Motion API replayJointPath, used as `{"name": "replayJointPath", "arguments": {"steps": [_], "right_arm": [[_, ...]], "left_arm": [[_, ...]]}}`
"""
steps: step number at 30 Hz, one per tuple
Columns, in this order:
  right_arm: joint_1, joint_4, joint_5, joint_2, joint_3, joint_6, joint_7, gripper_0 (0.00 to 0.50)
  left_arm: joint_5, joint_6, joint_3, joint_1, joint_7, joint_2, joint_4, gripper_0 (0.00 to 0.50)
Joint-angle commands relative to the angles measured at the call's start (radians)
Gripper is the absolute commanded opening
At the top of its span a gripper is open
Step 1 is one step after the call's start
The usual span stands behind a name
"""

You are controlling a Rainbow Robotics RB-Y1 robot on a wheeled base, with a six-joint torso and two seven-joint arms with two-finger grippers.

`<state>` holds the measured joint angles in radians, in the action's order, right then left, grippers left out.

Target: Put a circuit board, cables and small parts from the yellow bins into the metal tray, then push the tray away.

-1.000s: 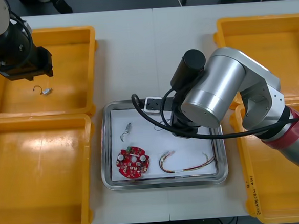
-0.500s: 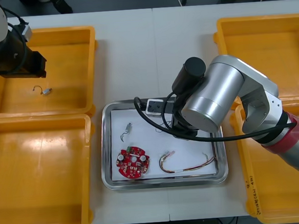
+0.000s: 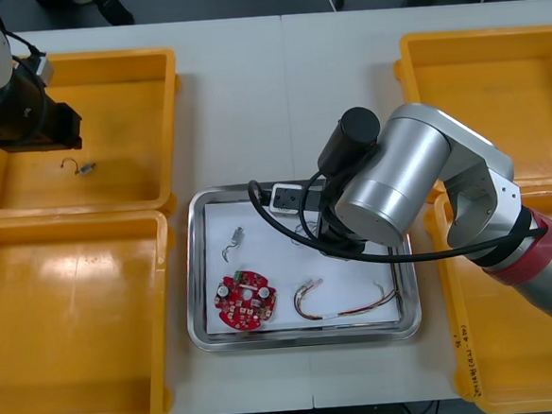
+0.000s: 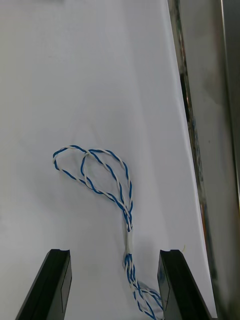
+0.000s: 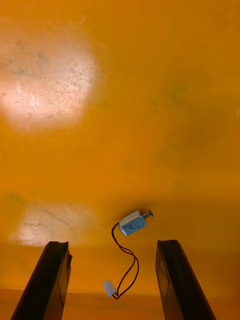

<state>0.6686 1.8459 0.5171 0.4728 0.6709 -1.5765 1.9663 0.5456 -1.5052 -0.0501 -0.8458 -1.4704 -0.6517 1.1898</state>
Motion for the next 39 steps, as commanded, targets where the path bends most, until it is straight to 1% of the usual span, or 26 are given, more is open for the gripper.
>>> {"name": "replayJointPath", "arguments": {"steps": [1,11,14,16,20,25,31,33,39], "right_arm": [[-0.006,0.012,-0.006,-0.014,0.012,0.009,-0.058,0.500],[0.006,0.019,-0.006,-0.014,0.003,0.000,-0.075,0.500],[0.023,0.022,0.008,-0.019,-0.017,-0.022,-0.078,0.500],[0.034,0.022,0.026,-0.025,-0.039,-0.050,-0.081,0.500],[0.068,0.026,0.083,-0.046,-0.114,-0.148,-0.086,0.500],[0.112,0.032,0.124,-0.057,-0.182,-0.249,-0.101,0.500],[0.152,0.032,0.185,-0.057,-0.277,-0.321,-0.119,0.500],[0.164,0.032,0.190,-0.057,-0.307,-0.343,-0.123,0.500],[0.180,0.045,0.201,-0.049,-0.409,-0.343,-0.142,0.500]], "left_arm": [[0.028,0.037,0.027,-0.029,-0.036,-0.031,-0.009,0.500],[0.065,0.102,0.024,0.025,-0.036,-0.013,-0.009,0.500],[0.069,0.111,0.019,0.037,-0.038,-0.008,-0.009,0.500],[0.071,0.114,0.012,0.043,-0.036,-0.008,-0.009,0.500],[0.079,0.131,-0.004,0.065,-0.036,-0.008,-0.009,0.500],[0.088,0.163,-0.016,0.086,-0.033,0.001,-0.009,0.500],[0.096,0.191,-0.033,0.105,-0.028,0.010,-0.009,0.500],[0.099,0.198,-0.034,0.111,-0.030,0.014,-0.009,0.500],[0.105,0.229,-0.036,0.136,-0.031,0.026,-0.009,0.500]]}}
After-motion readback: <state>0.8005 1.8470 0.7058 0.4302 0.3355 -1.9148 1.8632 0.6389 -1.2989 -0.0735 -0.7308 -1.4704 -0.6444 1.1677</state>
